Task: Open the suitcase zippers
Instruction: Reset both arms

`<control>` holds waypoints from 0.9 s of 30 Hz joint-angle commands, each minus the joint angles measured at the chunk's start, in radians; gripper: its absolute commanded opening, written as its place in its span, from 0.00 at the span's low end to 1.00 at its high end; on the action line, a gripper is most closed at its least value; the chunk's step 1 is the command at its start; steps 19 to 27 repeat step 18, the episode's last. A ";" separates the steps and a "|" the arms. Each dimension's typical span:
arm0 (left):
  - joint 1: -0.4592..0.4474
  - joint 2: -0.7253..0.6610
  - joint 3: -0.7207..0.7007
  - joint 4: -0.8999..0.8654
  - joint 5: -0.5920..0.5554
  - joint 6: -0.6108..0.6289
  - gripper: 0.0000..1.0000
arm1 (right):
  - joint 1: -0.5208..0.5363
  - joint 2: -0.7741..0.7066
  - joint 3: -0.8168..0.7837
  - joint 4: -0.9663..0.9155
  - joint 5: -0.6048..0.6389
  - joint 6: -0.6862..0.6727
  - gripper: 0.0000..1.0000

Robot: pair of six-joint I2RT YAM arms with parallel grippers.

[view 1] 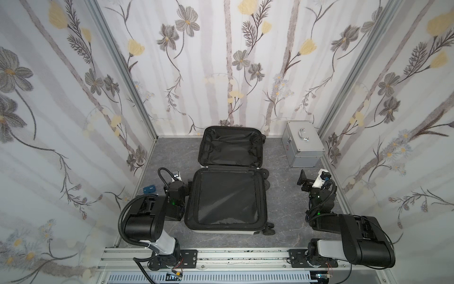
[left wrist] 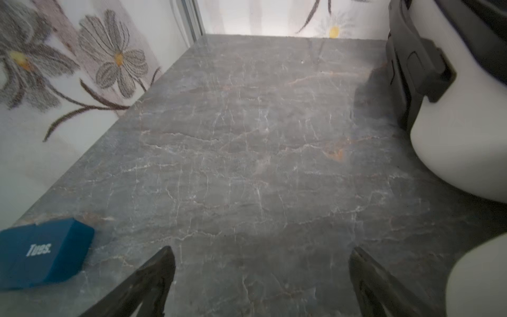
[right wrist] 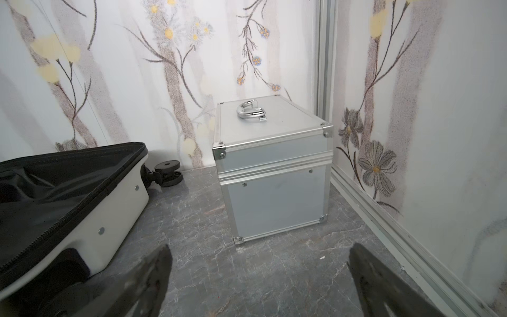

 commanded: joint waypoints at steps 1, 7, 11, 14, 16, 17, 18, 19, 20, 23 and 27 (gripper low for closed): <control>0.012 -0.008 0.077 -0.014 -0.021 -0.057 1.00 | 0.000 -0.003 0.063 -0.043 -0.050 -0.026 1.00; 0.010 -0.001 0.081 -0.015 0.022 -0.035 1.00 | 0.005 0.012 0.070 -0.030 -0.062 -0.036 1.00; 0.011 0.008 0.076 0.016 0.018 -0.030 1.00 | 0.005 0.012 0.070 -0.029 -0.062 -0.036 1.00; 0.011 0.008 0.078 0.013 0.018 -0.030 1.00 | 0.005 0.012 0.070 -0.030 -0.062 -0.036 1.00; 0.011 0.003 0.077 0.002 0.019 -0.032 1.00 | 0.005 0.012 0.070 -0.030 -0.062 -0.036 1.00; 0.011 0.007 0.077 0.010 0.019 -0.030 1.00 | 0.005 0.012 0.070 -0.031 -0.062 -0.036 1.00; 0.011 0.002 0.078 0.000 0.020 -0.033 1.00 | 0.005 0.012 0.070 -0.030 -0.062 -0.037 1.00; 0.011 0.002 0.078 0.000 0.020 -0.033 1.00 | 0.005 0.012 0.070 -0.030 -0.062 -0.037 1.00; 0.011 0.002 0.078 0.000 0.020 -0.033 1.00 | 0.005 0.012 0.070 -0.030 -0.062 -0.037 1.00; 0.011 0.002 0.078 0.000 0.020 -0.033 1.00 | 0.005 0.012 0.070 -0.030 -0.062 -0.037 1.00; 0.011 0.002 0.078 0.000 0.020 -0.033 1.00 | 0.005 0.012 0.070 -0.030 -0.062 -0.037 1.00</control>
